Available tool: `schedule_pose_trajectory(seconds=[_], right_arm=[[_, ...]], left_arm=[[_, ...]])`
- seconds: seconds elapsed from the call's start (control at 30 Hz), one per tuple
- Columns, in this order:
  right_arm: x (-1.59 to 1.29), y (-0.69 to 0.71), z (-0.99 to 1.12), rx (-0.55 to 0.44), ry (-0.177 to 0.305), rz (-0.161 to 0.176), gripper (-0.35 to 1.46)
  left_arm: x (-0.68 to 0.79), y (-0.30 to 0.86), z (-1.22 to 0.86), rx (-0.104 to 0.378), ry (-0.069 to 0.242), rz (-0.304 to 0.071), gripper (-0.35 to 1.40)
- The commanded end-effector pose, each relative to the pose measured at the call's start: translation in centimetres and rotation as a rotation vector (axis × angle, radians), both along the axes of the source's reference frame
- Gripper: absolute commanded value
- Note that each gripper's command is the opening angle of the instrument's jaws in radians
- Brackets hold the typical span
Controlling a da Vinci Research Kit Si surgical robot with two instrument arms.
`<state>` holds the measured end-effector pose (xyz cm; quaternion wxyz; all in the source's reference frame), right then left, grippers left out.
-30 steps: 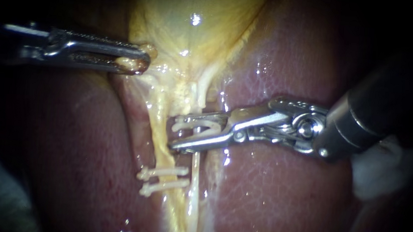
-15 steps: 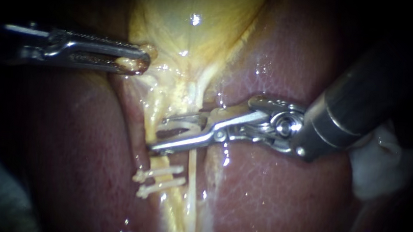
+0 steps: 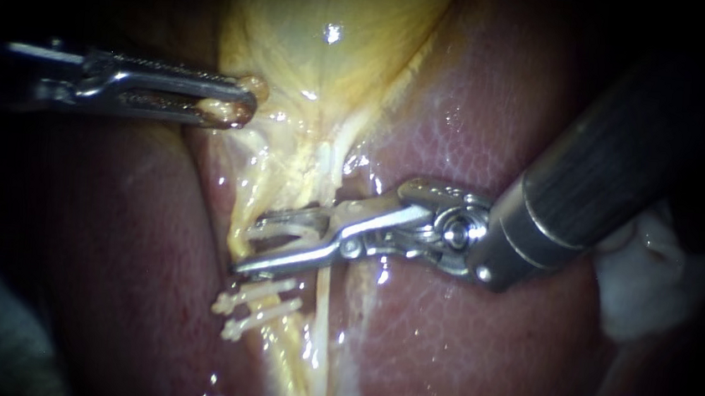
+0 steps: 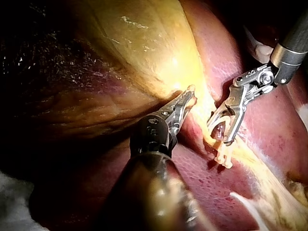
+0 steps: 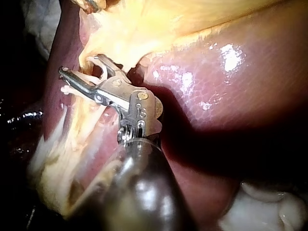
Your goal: Clipping third clip left tube
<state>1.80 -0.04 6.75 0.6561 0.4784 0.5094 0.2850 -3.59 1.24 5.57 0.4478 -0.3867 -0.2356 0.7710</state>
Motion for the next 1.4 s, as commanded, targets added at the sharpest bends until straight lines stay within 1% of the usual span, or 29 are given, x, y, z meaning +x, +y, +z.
schedule_pose_trajectory(seconds=[0.03, 0.23, 0.4, 0.73, 1.07, 1.3, 1.4], right_arm=[[-0.02, 0.01, 0.00, -0.001, 0.000, 0.000, 0.49], [-0.06, 0.02, 0.01, 0.005, -0.001, -0.002, 0.49], [-0.19, 0.02, 0.02, 0.010, 0.000, -0.005, 0.48], [-0.38, 0.13, 0.14, 0.009, -0.016, 0.004, 0.48], [-0.37, 0.13, 0.29, -0.001, -0.026, 0.000, 0.48], [-0.31, 0.10, 0.32, -0.003, -0.027, 0.001, 0.49], [-0.28, 0.09, 0.30, 0.003, -0.007, 0.012, 0.49]], left_arm=[[0.00, 0.00, 0.00, 0.000, 0.000, 0.000, -0.35], [0.00, 0.00, 0.00, 0.000, 0.000, 0.000, -0.35], [0.00, 0.00, 0.00, 0.000, 0.000, 0.000, -0.35], [0.00, 0.00, 0.00, 0.000, 0.000, 0.000, -0.35], [0.00, 0.00, 0.01, 0.000, 0.000, 0.000, -0.35], [-0.01, 0.00, 0.01, -0.001, 0.000, 0.000, -0.35], [-0.01, 0.00, 0.01, -0.001, 0.000, 0.000, -0.35]])
